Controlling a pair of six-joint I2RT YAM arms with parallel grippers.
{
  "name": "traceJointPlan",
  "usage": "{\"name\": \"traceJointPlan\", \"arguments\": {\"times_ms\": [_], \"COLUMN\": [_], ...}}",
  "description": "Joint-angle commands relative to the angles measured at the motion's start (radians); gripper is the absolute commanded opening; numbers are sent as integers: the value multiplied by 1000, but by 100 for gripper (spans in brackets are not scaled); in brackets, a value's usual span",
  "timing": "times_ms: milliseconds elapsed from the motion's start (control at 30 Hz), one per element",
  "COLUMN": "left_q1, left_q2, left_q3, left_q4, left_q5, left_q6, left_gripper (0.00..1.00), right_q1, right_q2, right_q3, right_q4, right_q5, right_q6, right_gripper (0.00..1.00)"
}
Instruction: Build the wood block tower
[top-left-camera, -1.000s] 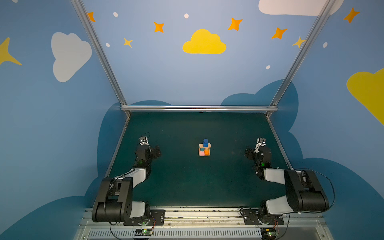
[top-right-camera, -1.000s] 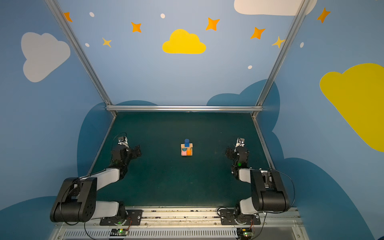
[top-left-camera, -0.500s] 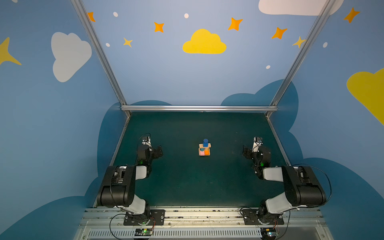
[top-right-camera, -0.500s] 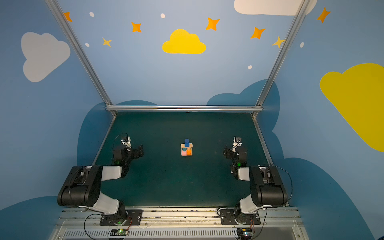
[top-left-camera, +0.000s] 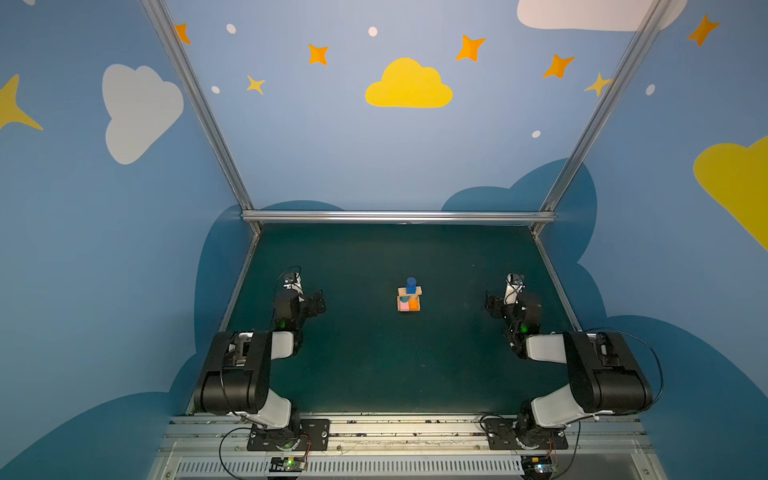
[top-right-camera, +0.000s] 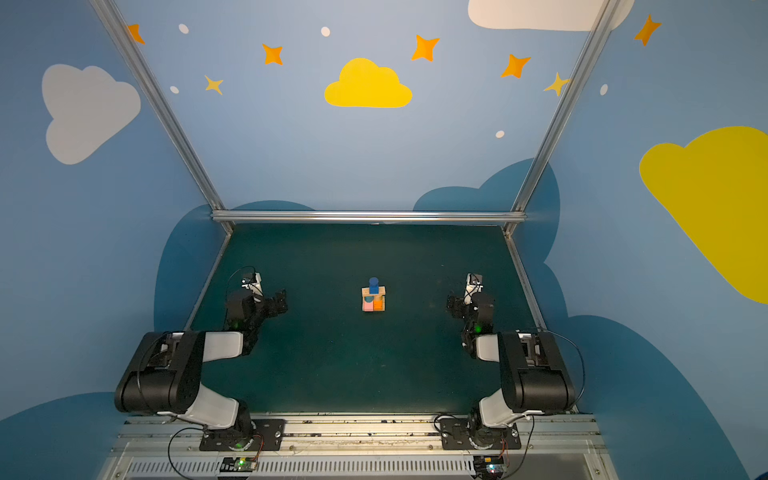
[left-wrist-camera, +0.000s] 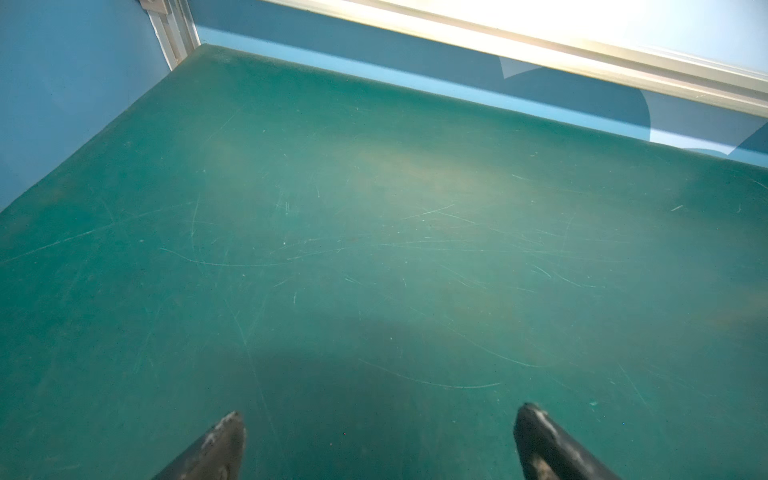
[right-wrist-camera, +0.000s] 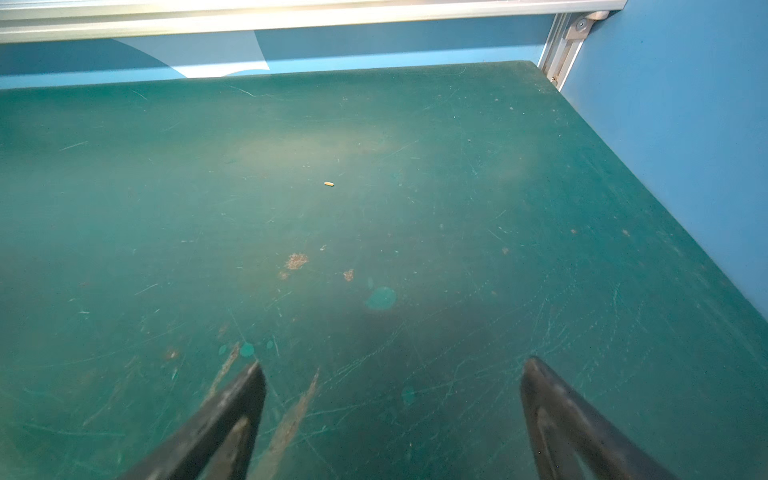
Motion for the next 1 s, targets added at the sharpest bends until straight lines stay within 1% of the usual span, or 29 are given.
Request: {"name": "traceJointPlan", "arguments": {"times_ms": [0, 967], "left_q1": [2, 3], "left_q2": [-4, -4], "left_q3": [12, 12], "left_q4": [18, 18], "left_q5": [-2, -2], "left_q6": [1, 0], "left_gripper": [100, 100], "right_q1": [0, 0], "right_q2": [-3, 0], "right_q3": [17, 23], "right_q4": [13, 3], "right_q5": [-7, -7], "right_q6": [-2, -2], "right_gripper": [94, 94]}}
